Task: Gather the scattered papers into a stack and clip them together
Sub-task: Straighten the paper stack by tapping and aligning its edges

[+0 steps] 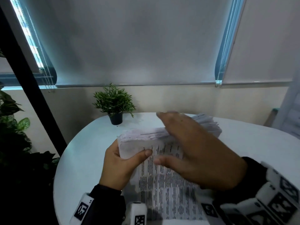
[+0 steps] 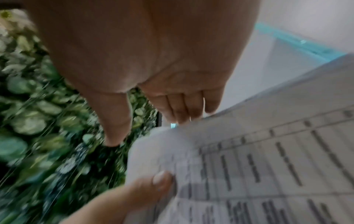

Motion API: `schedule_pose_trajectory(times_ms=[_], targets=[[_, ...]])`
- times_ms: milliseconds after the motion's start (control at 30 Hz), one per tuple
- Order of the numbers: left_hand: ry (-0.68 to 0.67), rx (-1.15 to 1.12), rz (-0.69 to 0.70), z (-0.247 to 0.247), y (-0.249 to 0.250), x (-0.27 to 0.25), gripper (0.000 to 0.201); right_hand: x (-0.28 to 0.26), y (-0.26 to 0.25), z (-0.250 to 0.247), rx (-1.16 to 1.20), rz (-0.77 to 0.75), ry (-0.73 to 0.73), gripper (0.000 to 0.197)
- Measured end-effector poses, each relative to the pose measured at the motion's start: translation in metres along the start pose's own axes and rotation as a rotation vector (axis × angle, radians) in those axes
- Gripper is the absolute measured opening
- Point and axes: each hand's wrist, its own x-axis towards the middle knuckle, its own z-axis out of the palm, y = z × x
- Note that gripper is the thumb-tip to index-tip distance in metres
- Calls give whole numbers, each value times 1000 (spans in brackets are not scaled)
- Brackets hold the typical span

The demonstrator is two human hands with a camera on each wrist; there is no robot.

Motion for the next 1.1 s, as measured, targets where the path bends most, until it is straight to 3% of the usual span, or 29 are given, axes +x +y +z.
schedule_pose_trajectory(times_ms=[67,167,233,300,367,433,467,500,567,667,733,800,967,1100], targets=[[5,-38,-10,-5,-2,-1,44,0,25,-18,-104,61,-25,88],[12,-76,-12,-11,-2,-4,61,-5,53,-35,-109,102,-54,49],[22,-111,-19,-12,-3,-5,80,-14,65,-35,30,110,72,30],[34,-132,-49,-12,-5,-3,92,-25,73,-22,298,120,285,31],[-10,-113,-72,-12,-6,-2,97,-36,81,4,780,191,424,58],[-58,-60,-84,-8,-7,-5,87,-44,87,44,1113,295,418,69],[-41,-33,-92,-5,-7,-6,75,-46,87,61,1182,353,385,57],[8,-22,-97,-2,-5,-7,61,-44,81,71,1195,398,383,40],[146,-35,-82,4,-1,-3,41,-36,71,76,1116,443,495,25],[245,-29,24,11,15,7,42,-21,58,55,912,283,621,25],[196,-2,79,14,22,9,53,-13,49,42,825,242,610,33],[123,2,64,14,21,6,59,-14,45,44,899,262,611,41],[80,-18,-137,-5,-14,-7,73,-32,62,80,1102,442,586,54],[105,-28,-177,0,-22,-7,53,-30,64,86,1170,461,597,40]])
